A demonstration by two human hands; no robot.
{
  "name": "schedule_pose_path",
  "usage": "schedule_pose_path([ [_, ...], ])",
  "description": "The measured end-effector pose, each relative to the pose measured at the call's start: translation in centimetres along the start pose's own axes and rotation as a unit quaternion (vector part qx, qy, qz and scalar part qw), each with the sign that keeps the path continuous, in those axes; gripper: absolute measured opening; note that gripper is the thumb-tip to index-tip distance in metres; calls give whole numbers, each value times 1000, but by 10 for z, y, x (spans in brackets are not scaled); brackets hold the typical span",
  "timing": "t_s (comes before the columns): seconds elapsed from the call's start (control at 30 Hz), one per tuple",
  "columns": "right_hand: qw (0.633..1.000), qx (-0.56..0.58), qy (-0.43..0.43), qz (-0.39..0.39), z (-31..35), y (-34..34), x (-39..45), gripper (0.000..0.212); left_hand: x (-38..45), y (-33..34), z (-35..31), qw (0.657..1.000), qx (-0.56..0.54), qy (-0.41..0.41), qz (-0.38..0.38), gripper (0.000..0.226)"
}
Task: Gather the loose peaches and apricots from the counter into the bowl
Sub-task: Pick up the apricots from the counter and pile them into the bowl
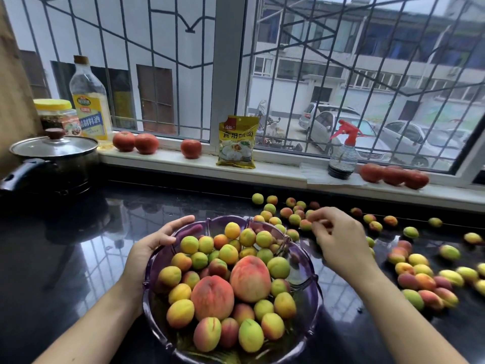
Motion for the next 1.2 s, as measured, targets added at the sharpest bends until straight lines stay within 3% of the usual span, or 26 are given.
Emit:
schedule_pose_path([
  [0.07,993,-91,63,-44,-31,1,-15,15,0,-1,1,1000,-5,-2,1,60],
  [0.17,974,-189,119,-42,-60,7,-35,19,0,-1,-1,1000,-15,3,6,66],
  [0.27,963,-235,132,-17,-61,11,-38,21,-1,-2,-1,1000,-7,3,22,94],
  [0.43,964,-231,136,4,-60,14,-38,24,-3,-4,2,999,-20,13,24,93],
  [0.53,971,-200,129,-18,-60,10,-37,19,-5,-2,2,1000,-18,18,5,75],
  [0.7,994,6,96,-53,-34,-9,-36,15,-9,3,1,1000,2,16,-12,64],
  [0.8,983,155,90,42,-1,-21,-42,10,-10,4,1,1000,3,10,-27,62],
  [0.93,922,255,21,290,55,-33,-55,12,-8,1,0,999,-11,3,-35,60],
  [1.0,898,190,-44,394,82,-30,-60,13,-8,1,0,999,-17,3,-33,60],
  [1.07,883,88,-101,450,103,-20,-66,17,-7,1,0,999,-15,5,-30,60],
  [1.2,851,10,-102,515,128,-5,-78,23,-6,-2,0,999,-13,14,-33,60],
])
Point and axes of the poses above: each hand's wrist, its own x-axis towards the middle knuckle, its own y-axis out of the palm, z = x × y, the point moved 2 cm from there along x, towards the middle knuckle, and after that the axes turned 3 degrees about y, right-handed, at the moved point
